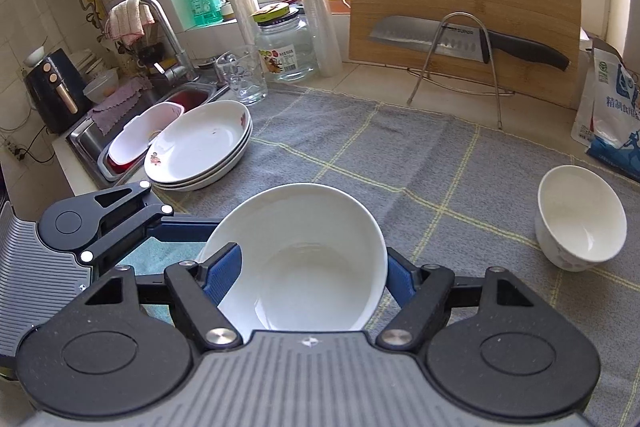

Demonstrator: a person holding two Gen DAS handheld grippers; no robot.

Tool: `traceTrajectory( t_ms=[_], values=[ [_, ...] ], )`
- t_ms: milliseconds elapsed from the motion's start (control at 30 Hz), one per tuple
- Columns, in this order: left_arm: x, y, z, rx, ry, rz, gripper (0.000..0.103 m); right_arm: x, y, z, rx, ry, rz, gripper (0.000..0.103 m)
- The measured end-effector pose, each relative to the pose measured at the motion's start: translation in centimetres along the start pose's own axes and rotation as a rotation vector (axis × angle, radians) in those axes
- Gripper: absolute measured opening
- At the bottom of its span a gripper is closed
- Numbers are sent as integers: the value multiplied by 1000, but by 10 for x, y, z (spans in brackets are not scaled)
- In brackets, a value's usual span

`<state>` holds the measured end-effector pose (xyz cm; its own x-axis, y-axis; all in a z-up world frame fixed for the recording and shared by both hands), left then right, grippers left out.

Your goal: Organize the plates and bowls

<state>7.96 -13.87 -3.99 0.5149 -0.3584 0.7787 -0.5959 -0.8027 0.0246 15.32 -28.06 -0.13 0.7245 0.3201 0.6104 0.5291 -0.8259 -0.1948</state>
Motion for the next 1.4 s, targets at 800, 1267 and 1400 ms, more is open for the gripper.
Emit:
traceTrajectory(
  t_ms=[800,1267,1400],
  values=[
    [-39,-41,-10,-7,-66,-52,92,0,-43,46,10,-94,-9,80],
    [-41,-45,-5,-17,-85,-69,92,0,-45,54,12,-120,-23,83],
    [-43,-44,-2,-13,-100,-73,93,-1,-46,56,19,-124,-26,87]
  ],
)
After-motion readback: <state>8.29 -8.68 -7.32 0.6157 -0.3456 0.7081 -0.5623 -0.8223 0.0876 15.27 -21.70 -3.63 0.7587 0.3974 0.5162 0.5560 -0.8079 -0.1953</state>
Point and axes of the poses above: each gripper's, at about its wrist camera, not at the fingertips, and z roughly the way its jaws point, y to its right, x to its top, the point moved 1 cm from there along z, roughly the way its jaws point, and after that the axes turned 8 degrees about -x, right-handed, at the moved point
